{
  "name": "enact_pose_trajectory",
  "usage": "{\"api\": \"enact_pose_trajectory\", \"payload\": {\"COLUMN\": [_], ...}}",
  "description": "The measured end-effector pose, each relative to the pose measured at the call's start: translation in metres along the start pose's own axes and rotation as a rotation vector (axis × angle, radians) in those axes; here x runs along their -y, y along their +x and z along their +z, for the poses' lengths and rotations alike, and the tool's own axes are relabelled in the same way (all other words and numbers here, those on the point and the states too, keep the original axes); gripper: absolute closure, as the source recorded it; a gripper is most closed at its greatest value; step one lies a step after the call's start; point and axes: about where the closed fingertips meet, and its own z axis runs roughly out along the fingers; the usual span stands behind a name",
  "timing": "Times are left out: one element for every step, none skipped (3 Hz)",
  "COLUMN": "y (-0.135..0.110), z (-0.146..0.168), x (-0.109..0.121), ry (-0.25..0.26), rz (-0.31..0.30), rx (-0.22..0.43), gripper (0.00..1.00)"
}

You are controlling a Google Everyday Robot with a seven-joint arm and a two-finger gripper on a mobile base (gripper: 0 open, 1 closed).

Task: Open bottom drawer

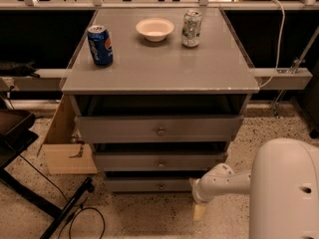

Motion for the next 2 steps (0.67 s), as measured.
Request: {"api": "enact_pose_trajectory", "payload": {"y": [-0.01,-0.014], "z": [0.043,0.071], "x": [0.031,0.047], "ry": [0.035,0.051], "rz": [-0.02,-0.01], "rx": [-0.017,-0.038], "gripper": [0.0,0.0]}}
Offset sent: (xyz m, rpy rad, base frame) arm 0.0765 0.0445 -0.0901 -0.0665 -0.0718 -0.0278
